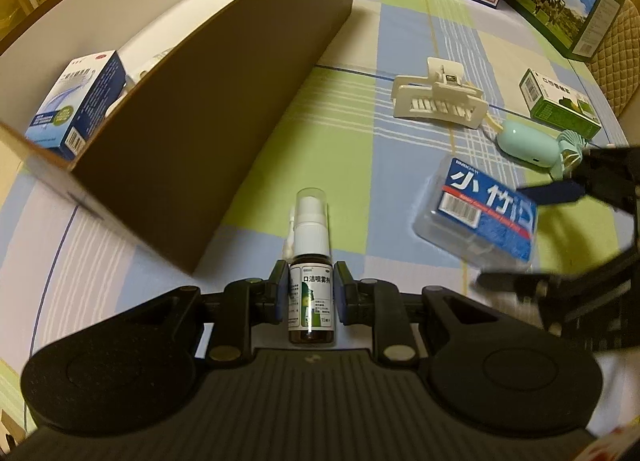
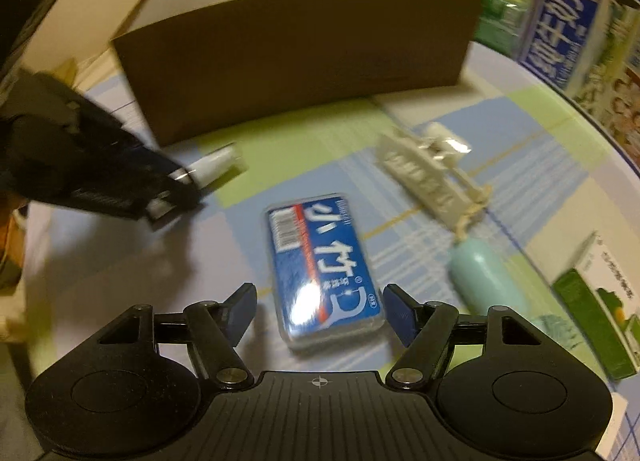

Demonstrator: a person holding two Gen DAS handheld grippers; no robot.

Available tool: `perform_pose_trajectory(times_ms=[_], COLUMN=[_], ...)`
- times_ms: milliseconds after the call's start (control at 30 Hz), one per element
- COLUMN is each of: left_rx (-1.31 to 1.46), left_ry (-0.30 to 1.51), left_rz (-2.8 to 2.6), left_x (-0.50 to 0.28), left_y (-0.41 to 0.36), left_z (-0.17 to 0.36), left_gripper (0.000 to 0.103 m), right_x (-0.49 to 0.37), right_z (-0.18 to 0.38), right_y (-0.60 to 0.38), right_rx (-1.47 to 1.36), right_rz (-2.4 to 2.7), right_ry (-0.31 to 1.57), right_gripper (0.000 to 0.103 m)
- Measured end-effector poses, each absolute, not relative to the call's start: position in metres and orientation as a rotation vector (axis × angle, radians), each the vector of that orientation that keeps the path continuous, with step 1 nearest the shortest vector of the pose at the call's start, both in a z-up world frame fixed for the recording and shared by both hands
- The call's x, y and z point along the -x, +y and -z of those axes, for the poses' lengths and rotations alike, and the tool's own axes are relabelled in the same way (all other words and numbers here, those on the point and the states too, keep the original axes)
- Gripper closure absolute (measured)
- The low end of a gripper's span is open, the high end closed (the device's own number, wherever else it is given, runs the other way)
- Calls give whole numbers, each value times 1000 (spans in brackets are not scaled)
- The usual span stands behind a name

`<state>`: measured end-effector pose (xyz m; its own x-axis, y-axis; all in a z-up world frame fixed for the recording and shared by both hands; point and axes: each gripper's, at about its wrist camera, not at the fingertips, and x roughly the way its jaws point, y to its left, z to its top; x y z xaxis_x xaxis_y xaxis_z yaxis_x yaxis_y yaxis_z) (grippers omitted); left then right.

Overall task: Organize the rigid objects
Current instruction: 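Close the right tool on the blue-white toothpick case, then carry the spray bottle and toothpick case over the brown box with both tools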

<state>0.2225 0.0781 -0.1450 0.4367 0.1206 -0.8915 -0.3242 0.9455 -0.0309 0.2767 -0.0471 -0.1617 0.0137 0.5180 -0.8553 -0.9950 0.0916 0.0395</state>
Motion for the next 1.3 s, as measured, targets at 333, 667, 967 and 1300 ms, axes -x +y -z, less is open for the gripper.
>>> perform_pose_trajectory(times_ms=[333,667,967,1300], left_rx=[235,250,256,240], left_ry=[1092,1091,1075,1053], left_rz=[-292,-288,-274,-240], left_x=[-211,-203,-196,-195], left_y=[80,82,83,75], left_z=[146,145,144,130], left_gripper=[83,84,84,84], right_x=[-273,-272,-271,-263], right_z=[168,176,174,155], right_y=[-23,-2,-13,-36], right_rx=[700,712,647,573], right_rz=[-1248,-1224,-1199,-1155], right_ry=[886,851,878,907], right_gripper=[36,46,50,50])
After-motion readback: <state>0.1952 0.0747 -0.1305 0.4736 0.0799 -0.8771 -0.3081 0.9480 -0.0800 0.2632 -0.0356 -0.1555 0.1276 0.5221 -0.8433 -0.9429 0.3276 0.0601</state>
